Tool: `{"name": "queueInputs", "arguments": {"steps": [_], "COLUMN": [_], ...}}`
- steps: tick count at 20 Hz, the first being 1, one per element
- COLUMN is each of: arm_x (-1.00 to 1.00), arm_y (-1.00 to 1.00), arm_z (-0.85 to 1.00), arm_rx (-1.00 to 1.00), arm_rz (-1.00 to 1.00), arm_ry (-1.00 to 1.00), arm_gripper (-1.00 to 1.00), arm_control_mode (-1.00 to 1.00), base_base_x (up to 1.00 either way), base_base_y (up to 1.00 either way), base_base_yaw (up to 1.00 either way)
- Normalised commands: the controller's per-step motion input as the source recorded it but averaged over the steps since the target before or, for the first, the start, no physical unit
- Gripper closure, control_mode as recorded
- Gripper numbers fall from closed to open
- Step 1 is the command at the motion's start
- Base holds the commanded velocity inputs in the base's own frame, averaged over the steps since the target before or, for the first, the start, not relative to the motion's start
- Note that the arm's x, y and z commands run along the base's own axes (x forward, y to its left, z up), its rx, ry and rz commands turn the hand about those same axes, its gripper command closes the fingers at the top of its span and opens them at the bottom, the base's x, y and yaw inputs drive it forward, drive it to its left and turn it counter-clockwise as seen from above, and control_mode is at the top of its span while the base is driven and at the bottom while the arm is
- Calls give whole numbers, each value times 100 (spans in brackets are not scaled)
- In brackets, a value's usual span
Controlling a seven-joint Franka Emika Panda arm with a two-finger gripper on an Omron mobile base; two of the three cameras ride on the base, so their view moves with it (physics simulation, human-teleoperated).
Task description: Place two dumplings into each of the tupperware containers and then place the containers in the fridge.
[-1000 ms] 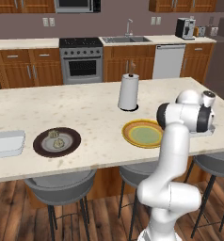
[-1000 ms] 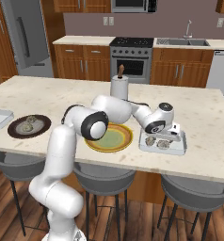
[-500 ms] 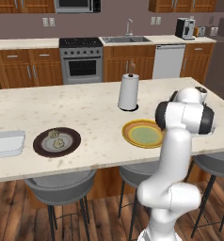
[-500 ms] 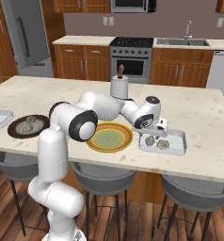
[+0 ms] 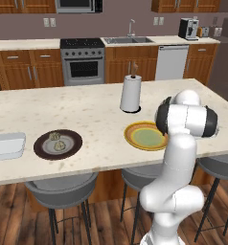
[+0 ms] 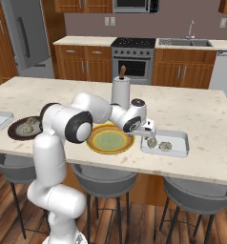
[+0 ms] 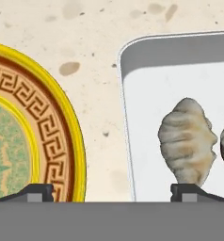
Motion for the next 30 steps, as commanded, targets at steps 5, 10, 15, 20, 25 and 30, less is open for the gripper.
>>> {"name": "queueInputs", "arguments": {"steps": [5, 10, 15, 20, 25, 30], "arm_x": [35, -1, -2, 3, 3, 14], "arm_y": [0, 0, 3, 4, 0, 0], "arm_z": [-25, -9, -34, -22, -11, -20], "arm_rx": [0, 0, 0, 0, 0, 0], "arm_rz": [0, 0, 0, 0, 0, 0], "arm_ry": [0, 0, 0, 0, 0, 0], "arm_gripper": [-100, -100, -100, -100, 100, 100], "arm_control_mode": [-100, -100, -100, -100, -100, -100], "base_base_x": [0, 0, 0, 0, 0, 0], "base_base_y": [0, 0, 0, 0, 0, 0], "base_base_yaw": [0, 0, 0, 0, 0, 0]}}
